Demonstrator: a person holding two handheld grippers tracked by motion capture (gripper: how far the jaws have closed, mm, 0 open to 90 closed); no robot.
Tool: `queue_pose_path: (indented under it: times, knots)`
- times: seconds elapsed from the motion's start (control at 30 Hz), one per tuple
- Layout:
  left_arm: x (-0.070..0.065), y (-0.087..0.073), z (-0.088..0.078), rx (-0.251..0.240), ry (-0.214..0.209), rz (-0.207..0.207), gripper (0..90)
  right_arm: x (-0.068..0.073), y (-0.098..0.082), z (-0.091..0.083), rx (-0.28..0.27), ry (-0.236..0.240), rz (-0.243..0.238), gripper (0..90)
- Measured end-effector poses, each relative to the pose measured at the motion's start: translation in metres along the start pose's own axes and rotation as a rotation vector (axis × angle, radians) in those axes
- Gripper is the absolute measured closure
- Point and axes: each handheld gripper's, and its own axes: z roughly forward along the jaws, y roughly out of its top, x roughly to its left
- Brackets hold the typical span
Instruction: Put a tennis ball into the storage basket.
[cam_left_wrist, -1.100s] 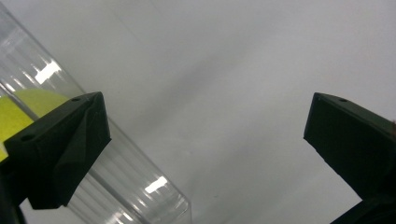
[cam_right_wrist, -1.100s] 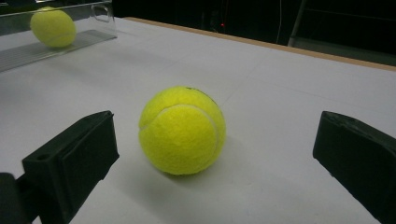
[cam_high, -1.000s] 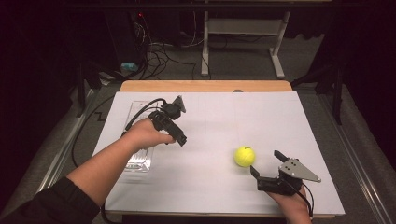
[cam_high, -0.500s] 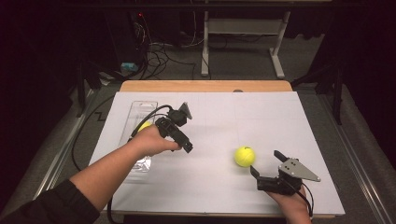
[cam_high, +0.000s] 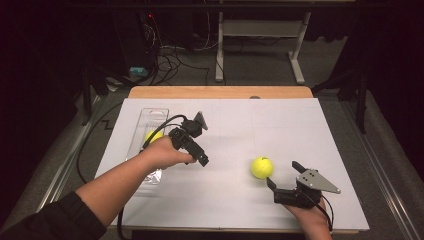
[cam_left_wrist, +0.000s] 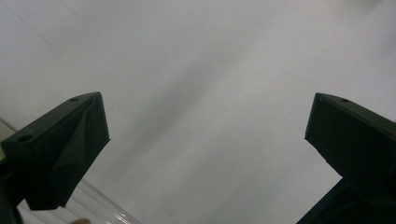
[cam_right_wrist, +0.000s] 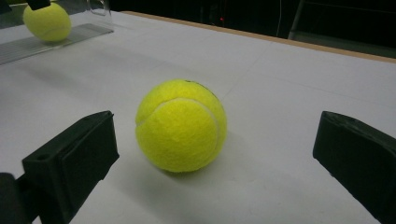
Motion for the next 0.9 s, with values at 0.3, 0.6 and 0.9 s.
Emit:
queue_pose_path:
  times: [0.3,0.6,0.9]
  knots:
    - [-0.001,0.001,0.001,0.005,0.009,0.0,0.7,0.0,0.001,0.002,-0.001,0.011,-0.008,0.0]
    - [-0.006,0.0,0.003,0.005,0.019,0.005,0.7,0.002,0.003,0.0,-0.01,0.01,-0.018,0.0]
    - [-0.01,0.004,0.006,0.015,0.02,0.012,0.7,0.0,0.009,-0.002,-0.018,0.01,-0.001,0.0]
